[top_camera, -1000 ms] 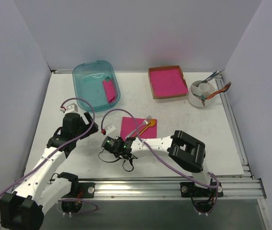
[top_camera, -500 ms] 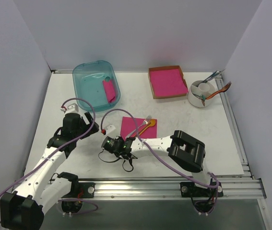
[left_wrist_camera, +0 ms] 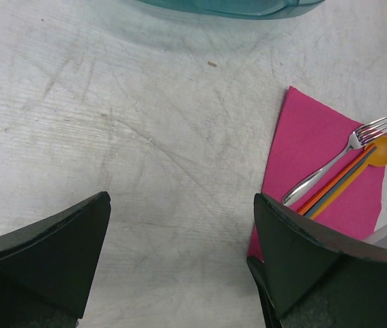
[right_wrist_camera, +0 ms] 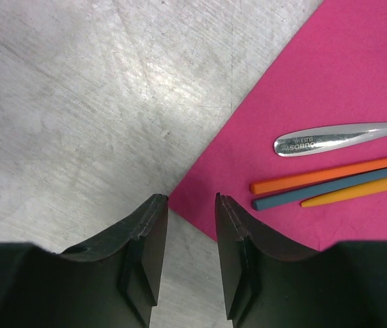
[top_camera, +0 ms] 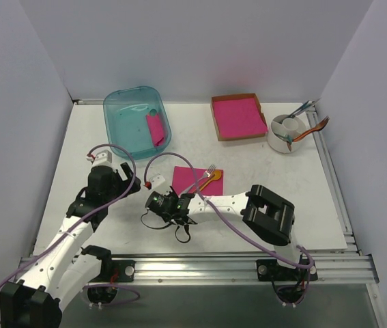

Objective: Place the utensils on the paper napkin and roll it up
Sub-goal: Roll the napkin at the center of the board.

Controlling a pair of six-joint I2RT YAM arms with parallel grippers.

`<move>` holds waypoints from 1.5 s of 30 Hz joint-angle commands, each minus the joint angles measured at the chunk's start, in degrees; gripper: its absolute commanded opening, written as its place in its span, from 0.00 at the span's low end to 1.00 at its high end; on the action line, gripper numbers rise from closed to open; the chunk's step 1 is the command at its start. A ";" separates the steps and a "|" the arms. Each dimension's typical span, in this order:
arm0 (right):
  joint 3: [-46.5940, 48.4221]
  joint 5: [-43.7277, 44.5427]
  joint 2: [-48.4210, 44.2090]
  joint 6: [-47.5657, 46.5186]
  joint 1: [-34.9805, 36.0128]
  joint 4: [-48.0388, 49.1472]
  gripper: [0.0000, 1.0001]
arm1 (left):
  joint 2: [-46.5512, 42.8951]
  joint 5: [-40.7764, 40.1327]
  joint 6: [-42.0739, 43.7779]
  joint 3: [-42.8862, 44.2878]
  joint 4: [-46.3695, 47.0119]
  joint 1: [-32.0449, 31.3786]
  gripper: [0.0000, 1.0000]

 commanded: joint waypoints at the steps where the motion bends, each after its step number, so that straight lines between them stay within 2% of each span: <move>1: 0.68 2.28 -2.91 -0.43 -0.49 -1.83 0.35 | -1.54 0.55 0.95 -0.46 3.56 0.46 0.95; 11: -0.29 0.35 -0.54 -0.43 -1.37 -0.78 0.31 | -0.66 0.64 0.86 -0.46 4.00 0.37 0.95; 16: -0.29 -0.61 0.16 -0.87 -1.73 -0.69 0.26 | -0.66 0.55 0.78 -0.46 4.00 0.46 0.95; 28: -0.55 -2.81 -1.06 -0.17 -1.55 0.10 0.39 | 0.83 -0.42 0.60 0.50 2.51 0.46 0.95; 37: 1.55 -3.25 0.96 -0.43 -1.55 -2.45 0.33 | 1.98 0.02 0.69 0.95 2.33 0.37 0.94; 45: 0.50 -3.61 0.69 -0.17 -1.46 -2.63 0.33 | 1.80 0.11 0.60 0.95 1.98 0.46 0.94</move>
